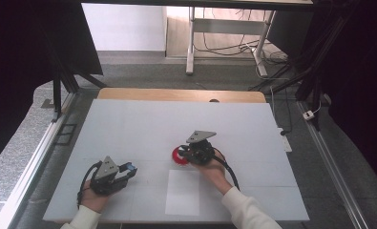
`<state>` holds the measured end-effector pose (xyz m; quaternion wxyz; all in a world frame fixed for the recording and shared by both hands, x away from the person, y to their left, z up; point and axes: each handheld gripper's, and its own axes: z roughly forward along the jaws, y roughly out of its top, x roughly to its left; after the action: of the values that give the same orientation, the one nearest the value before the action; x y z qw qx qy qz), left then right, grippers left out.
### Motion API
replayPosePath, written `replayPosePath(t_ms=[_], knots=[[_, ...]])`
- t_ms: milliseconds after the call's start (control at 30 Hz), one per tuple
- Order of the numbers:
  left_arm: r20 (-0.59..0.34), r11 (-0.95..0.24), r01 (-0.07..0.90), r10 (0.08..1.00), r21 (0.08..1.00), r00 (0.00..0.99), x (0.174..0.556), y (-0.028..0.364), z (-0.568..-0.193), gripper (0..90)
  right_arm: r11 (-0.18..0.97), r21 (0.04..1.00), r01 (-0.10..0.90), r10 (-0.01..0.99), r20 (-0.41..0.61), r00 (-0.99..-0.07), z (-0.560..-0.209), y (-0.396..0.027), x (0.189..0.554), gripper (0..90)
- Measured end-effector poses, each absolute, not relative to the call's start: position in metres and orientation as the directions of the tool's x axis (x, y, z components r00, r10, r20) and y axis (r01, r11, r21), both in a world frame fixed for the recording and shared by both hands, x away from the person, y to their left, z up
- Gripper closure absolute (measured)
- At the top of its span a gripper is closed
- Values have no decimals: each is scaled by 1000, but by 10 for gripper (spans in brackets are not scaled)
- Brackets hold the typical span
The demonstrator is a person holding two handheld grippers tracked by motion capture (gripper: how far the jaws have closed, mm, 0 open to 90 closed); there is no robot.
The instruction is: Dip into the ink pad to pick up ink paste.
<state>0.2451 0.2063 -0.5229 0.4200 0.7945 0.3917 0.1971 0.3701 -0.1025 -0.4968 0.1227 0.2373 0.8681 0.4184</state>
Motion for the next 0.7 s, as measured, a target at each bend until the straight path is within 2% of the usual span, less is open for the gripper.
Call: replayPosePath(t_ms=[700], knots=[[-31,-327,458,786,827,617,248,207,-524,650,428,845,320,527,54,-848,-476,-123,367,753]])
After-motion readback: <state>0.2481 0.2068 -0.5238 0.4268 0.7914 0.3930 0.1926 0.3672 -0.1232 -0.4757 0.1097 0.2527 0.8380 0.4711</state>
